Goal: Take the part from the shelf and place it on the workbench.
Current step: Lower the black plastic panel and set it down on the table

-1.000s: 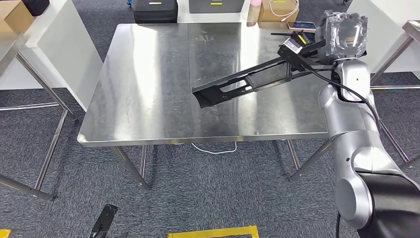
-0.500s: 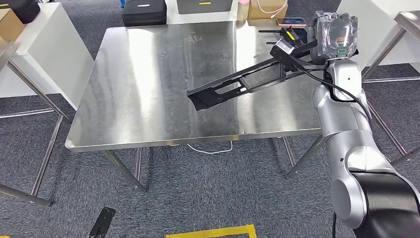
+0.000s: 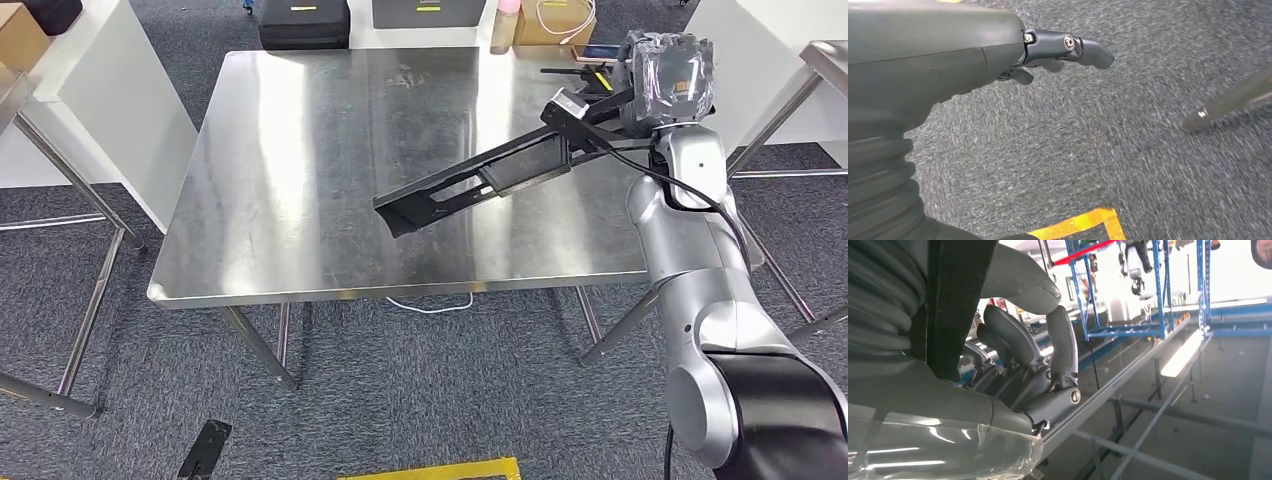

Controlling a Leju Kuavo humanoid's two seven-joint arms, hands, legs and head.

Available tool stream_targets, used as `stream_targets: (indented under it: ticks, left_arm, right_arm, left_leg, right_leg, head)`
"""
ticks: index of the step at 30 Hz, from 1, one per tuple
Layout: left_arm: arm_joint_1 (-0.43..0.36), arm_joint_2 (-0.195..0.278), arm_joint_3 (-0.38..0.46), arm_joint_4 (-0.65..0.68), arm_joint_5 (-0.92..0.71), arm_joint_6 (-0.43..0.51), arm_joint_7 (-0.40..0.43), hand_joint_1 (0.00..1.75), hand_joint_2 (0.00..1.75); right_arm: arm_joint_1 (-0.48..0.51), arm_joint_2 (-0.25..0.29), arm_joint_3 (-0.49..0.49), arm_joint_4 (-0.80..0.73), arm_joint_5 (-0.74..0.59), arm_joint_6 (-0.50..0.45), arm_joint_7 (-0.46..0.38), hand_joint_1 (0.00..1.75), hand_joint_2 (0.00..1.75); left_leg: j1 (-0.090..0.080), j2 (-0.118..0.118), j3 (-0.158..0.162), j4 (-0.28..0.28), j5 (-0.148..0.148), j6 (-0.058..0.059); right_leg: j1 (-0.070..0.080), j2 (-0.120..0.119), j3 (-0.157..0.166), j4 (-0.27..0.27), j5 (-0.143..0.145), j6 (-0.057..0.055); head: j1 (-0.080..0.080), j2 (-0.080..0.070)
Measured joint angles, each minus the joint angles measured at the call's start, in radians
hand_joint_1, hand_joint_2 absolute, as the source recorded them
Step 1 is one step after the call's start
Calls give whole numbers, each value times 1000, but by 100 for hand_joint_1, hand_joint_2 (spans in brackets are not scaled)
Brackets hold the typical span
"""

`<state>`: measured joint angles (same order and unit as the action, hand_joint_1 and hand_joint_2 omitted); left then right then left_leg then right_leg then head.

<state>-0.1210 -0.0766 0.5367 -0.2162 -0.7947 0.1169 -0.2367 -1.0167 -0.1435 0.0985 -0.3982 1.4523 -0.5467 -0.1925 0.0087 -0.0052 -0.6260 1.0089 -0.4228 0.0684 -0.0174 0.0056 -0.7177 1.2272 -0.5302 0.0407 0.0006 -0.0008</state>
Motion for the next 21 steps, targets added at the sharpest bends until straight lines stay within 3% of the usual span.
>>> stream_targets:
  ticks: [1,2,3,5,6,7,9,12,14,16,17,18,20,21]
  left_arm:
    - [2,0,1,0,0,1,1,0,175]
    - [4,0,2,0,0,0,2,0,175]
    - [5,0,2,0,0,0,2,0,175]
    - [7,0,3,0,0,0,2,0,175]
    - [8,0,3,0,0,-1,3,0,175]
    - [9,0,3,1,0,-3,3,0,175]
    - [12,0,5,1,1,-6,3,0,175]
    - [15,0,7,1,1,-1,2,0,175]
    - [16,0,10,1,0,0,2,0,175]
    - [19,1,14,1,0,0,2,0,175]
    - [20,1,15,1,-1,0,2,0,175]
    - [21,1,16,1,-1,0,2,0,175]
    - [21,2,16,2,-2,2,3,0,175]
    - [20,1,16,2,-3,2,3,0,175]
  right_arm:
    - [5,-1,1,0,-1,2,0,175,175]
    - [10,-2,2,0,-1,4,-1,175,175]
    - [13,-2,4,0,-1,5,-2,175,175]
    - [17,-3,8,0,-1,6,-4,175,175]
    - [17,-2,10,0,-1,6,-4,175,175]
    - [17,-2,12,0,-1,6,-4,175,175]
    - [19,-2,15,0,-1,6,-4,175,175]
    - [20,0,19,-1,-2,6,-4,175,175]
    - [20,3,23,-1,-1,6,-2,175,175]
    - [22,5,26,-1,-1,6,0,175,175]
    - [23,6,27,-1,-1,6,0,175,175]
    - [25,6,28,-1,-2,6,1,175,175]
    - [28,6,30,-1,-4,7,1,175,175]
    - [27,6,31,-1,-5,7,1,175,175]
  left_leg:
    - [-1,-1,2,0,-2,2]
    - [-3,-2,5,1,-5,2]
    - [-4,-3,10,1,-9,2]
    - [-7,-5,23,1,-18,-2]
    - [-10,-6,28,1,-24,-6]
    - [-12,-6,31,2,-29,-10]
    - [-16,-6,33,2,-36,-18]
    - [-11,-4,22,36,-61,-34]
    - [-4,-3,-30,142,-113,-47]
    - [3,-3,-107,269,-154,-57]
    - [7,-2,-131,296,-148,-61]
    - [12,-2,-135,284,-120,-65]
    - [19,1,-92,161,-27,-69]
    - [20,2,-64,96,5,-70]
  right_leg:
    - [0,0,-33,53,-13,2]
    - [1,0,-50,72,-9,7]
    - [1,0,-42,44,12,15]
    - [2,-1,21,-103,81,26]
    - [5,-2,56,-172,109,24]
    - [8,-2,79,-216,125,19]
    - [12,-2,93,-234,127,4]
    - [-4,0,102,-239,120,-16]
    - [-8,-1,113,-240,112,-30]
    - [-8,-1,122,-240,104,-37]
    - [-9,0,127,-240,99,-37]
    - [-10,1,135,-240,93,-35]
    - [-13,2,154,-239,78,-25]
    - [-11,3,161,-238,71,-19]
  head:
    - [1,0]
    - [2,0]
    - [2,0]
    - [3,0]
    - [3,0]
    - [2,0]
    - [1,0]
    - [-2,0]
    - [-5,0]
    - [-5,0]
    - [-6,0]
    - [-5,0]
    - [-6,0]
    - [-6,0]
